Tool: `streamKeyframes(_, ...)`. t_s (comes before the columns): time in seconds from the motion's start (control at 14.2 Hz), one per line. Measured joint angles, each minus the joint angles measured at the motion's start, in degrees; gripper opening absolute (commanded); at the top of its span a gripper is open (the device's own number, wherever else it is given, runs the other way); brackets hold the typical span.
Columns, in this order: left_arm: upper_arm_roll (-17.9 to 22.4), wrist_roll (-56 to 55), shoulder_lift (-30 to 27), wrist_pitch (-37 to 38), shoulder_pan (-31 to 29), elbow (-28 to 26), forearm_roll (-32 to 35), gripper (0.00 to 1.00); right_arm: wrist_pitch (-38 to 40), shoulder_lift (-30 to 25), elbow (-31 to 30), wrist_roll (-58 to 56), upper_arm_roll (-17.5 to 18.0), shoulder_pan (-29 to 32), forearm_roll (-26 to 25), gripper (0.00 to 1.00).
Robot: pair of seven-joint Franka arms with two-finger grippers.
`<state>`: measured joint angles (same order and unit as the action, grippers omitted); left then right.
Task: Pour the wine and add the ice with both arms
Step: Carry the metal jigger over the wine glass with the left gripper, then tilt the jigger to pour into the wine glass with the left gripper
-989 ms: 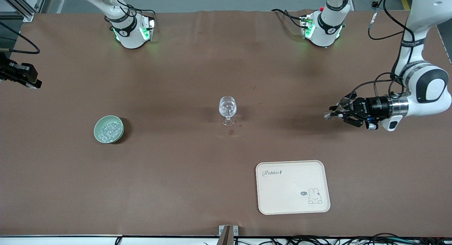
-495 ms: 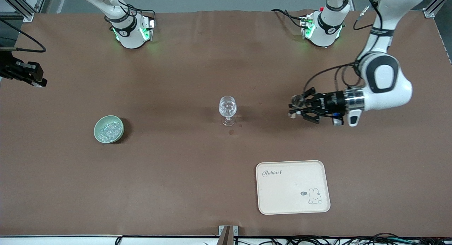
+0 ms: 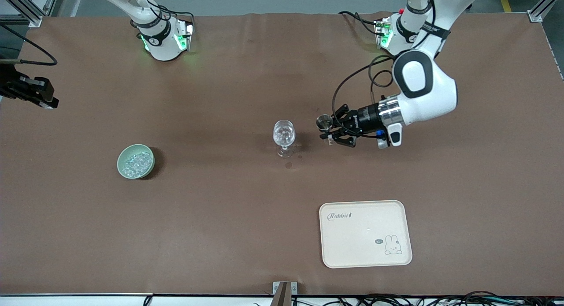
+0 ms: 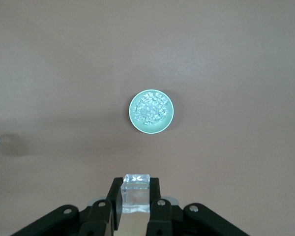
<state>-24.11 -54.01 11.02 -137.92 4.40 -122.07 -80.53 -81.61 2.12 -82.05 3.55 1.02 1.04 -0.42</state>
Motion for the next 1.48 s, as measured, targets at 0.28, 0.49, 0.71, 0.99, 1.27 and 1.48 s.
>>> streamKeyframes(0.28,-3.6,-1.8,0.9,-4.8,0.1,1.1,2.7,0.01,0.0,0.0,0.0,0.0,-0.1,0.0,0.0,0.01)
streamKeyframes(0.49,-5.5,-8.9,1.6,-6.7,0.1,3.1,12.3,0.01,0.0,0.0,0.0,0.0,-0.1,0.0,0.0,0.01)
streamKeyframes(0.71,-6.9,-17.7,3.0,-7.6,0.3,6.1,23.2,0.01,0.0,0.0,0.0,0.0,-0.1,0.0,0.0,0.01)
streamKeyframes(0.99,-8.2,-23.9,4.9,-7.6,0.3,8.6,34.0,0.01,0.0,0.0,0.0,0.0,-0.2,0.1,0.0,0.01)
streamKeyframes(1.27,-9.5,-26.6,5.2,-7.9,0.4,9.0,40.3,0.00,0.0,0.0,0.0,0.0,-0.3,0.1,0.0,0.01)
streamKeyframes(1.48,-10.6,-31.7,5.5,-9.4,0.7,9.4,48.2,0.00,0.0,0.0,0.0,0.0,-0.5,0.1,0.0,0.01)
